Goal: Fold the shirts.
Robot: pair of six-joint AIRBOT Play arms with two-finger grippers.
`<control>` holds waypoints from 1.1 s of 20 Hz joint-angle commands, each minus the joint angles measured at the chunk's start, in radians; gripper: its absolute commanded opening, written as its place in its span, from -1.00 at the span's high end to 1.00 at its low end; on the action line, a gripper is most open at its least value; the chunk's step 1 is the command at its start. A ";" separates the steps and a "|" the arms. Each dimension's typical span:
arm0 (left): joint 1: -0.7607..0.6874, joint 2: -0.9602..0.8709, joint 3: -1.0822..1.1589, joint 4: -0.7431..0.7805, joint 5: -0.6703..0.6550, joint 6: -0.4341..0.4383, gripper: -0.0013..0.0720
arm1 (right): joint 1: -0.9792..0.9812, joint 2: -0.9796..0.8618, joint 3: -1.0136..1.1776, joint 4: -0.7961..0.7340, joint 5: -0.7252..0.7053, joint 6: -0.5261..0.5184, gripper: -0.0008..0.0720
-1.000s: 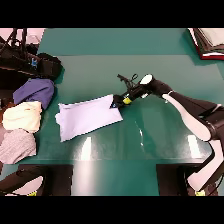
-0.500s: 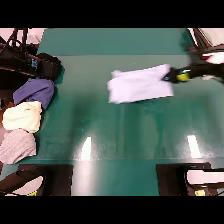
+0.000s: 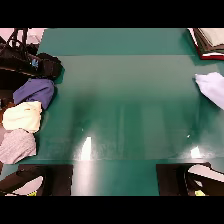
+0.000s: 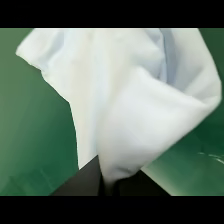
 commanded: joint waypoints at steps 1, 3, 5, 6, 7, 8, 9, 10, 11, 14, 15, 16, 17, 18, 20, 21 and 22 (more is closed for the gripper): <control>0.000 0.001 0.000 -0.002 -0.003 -0.002 0.91 | -0.089 -0.016 -0.030 -0.005 0.007 0.005 0.92; 0.000 0.001 0.000 -0.002 -0.007 -0.002 0.91 | -0.089 -0.018 -0.027 -0.021 0.007 0.005 0.92; 0.000 0.001 0.000 -0.001 -0.019 -0.001 0.91 | -0.092 -0.018 0.011 -0.117 0.024 0.005 0.56; 0.001 0.001 0.000 -0.001 -0.022 -0.001 0.91 | -0.099 -0.018 0.037 -0.180 0.033 0.004 -0.26; 0.001 0.001 0.000 0.000 -0.023 0.000 0.91 | -0.101 -0.018 0.066 -0.241 0.033 0.005 -0.89; 0.000 0.001 0.000 -0.001 -0.022 0.000 0.91 | -0.113 -0.018 0.103 -0.271 0.055 0.005 -0.97; 0.000 0.001 0.000 -0.001 -0.020 0.000 0.91 | -0.127 -0.018 0.137 -0.266 0.068 0.005 -0.95; 0.000 0.001 0.000 0.000 -0.021 0.000 0.91 | -0.146 -0.018 0.172 -0.249 0.077 0.006 -0.92; 0.000 0.001 0.000 0.000 -0.020 0.000 0.91 | -0.156 -0.018 0.206 -0.198 0.087 0.017 -0.92; 0.000 0.001 0.000 -0.001 0.006 -0.001 0.91 | -0.130 -0.018 0.268 0.034 0.116 0.027 -0.90; 0.000 0.001 0.000 -0.001 0.011 -0.001 0.91 | -0.093 -0.018 0.281 0.091 0.135 0.027 -0.90; 0.000 0.001 0.000 -0.001 0.009 -0.001 0.91 | -0.049 -0.018 0.291 0.125 0.153 0.027 -0.90; 0.000 0.001 0.000 -0.001 0.006 -0.001 0.91 | 0.000 -0.018 0.300 0.133 0.167 0.027 -0.85; 0.000 0.001 0.000 -0.001 -0.006 -0.001 0.91 | 0.060 -0.018 0.309 0.131 0.190 0.027 -0.59; 0.000 0.001 0.000 -0.001 -0.010 -0.001 0.91 | 0.179 -0.014 0.309 0.132 0.226 0.027 -0.11; 0.000 0.001 0.000 -0.001 0.003 -0.001 0.91 | 0.244 -0.014 0.309 0.134 0.253 0.027 0.00; 0.001 0.001 0.000 -0.001 0.014 -0.001 0.91 | 0.303 -0.014 0.309 0.132 0.275 0.027 0.30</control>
